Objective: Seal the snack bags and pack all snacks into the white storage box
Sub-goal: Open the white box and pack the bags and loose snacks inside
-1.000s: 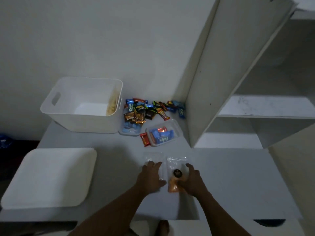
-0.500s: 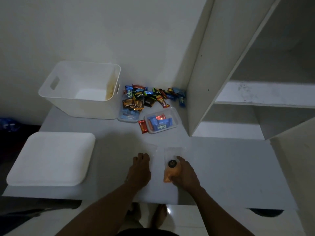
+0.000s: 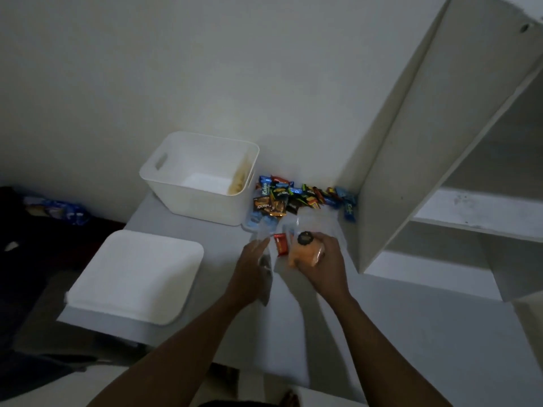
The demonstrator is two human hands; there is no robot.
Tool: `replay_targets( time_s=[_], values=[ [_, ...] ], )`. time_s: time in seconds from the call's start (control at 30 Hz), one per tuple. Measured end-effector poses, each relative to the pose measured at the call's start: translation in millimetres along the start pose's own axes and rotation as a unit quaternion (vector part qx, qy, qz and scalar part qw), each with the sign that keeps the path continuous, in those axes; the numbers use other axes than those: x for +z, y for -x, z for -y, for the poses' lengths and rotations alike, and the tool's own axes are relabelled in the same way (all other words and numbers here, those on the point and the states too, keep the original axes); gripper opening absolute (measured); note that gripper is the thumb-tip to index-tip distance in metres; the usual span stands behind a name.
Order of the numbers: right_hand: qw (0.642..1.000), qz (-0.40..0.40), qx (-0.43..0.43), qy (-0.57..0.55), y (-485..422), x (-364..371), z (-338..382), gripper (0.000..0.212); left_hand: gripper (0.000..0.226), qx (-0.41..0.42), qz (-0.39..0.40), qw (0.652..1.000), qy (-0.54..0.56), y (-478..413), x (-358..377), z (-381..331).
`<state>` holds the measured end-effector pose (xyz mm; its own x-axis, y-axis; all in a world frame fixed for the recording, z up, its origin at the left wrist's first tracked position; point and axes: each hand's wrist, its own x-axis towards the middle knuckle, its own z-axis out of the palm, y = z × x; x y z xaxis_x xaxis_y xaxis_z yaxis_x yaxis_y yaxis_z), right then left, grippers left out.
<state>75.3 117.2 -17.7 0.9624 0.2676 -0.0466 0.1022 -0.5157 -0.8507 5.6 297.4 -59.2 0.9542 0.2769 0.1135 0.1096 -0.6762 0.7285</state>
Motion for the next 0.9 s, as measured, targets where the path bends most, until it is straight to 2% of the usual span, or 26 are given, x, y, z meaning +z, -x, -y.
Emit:
replay_targets(
  time_s=[0.1, 0.2, 0.37, 0.43, 0.47, 0.57, 0.6, 0.63, 0.67, 0.73, 0.8, 0.9],
  values=[
    [0.995, -0.051, -0.077, -0.045, -25, 3, 38, 0.052, 0.051, -0.013, -0.095, 0.995, 0.015, -23, -29, -4],
    [0.983, -0.12, -0.134, -0.046, -53, 14, 67, 0.027, 0.046, 0.045, -0.168, 0.984, 0.04, -50, -61, -8],
    [0.966, -0.2, -0.148, -0.073, -93, 37, 121, 0.021, 0.031, 0.004, -0.259, 0.96, 0.11, -103, -114, -8],
    [0.966, -0.196, -0.143, -0.087, -106, 49, 141, 0.024, 0.03, 0.003, -0.281, 0.952, 0.122, -124, -134, 0],
    [0.967, -0.192, -0.138, -0.096, -111, 55, 150, 0.031, 0.038, 0.004, -0.281, 0.95, 0.139, -134, -144, 5],
    [0.97, -0.186, -0.114, -0.108, -131, 78, 168, 0.073, 0.083, -0.003, -0.246, 0.952, 0.184, -163, -168, 19],
    [0.972, -0.183, -0.1, -0.105, -138, 86, 174, 0.08, 0.085, -0.007, -0.234, 0.953, 0.191, -173, -174, 26],
    [0.975, -0.181, -0.085, -0.102, -145, 94, 180, 0.078, 0.075, -0.01, -0.223, 0.955, 0.196, -183, -179, 33],
    [0.976, -0.18, -0.072, -0.099, -152, 103, 186, 0.067, 0.056, -0.014, -0.214, 0.958, 0.189, -193, -183, 38],
    [0.977, -0.186, -0.059, -0.084, -165, 121, 195, 0.031, 0.02, -0.032, -0.203, 0.965, 0.162, -210, -189, 47],
    [0.977, -0.199, -0.048, -0.055, -174, 138, 200, 0.006, 0.006, -0.033, -0.191, 0.969, 0.154, -222, -190, 58],
    [0.983, -0.184, -0.009, -0.012, -186, 161, 203, 0.02, 0.003, -0.048, -0.161, 0.972, 0.163, -236, -188, 75]
  ],
)
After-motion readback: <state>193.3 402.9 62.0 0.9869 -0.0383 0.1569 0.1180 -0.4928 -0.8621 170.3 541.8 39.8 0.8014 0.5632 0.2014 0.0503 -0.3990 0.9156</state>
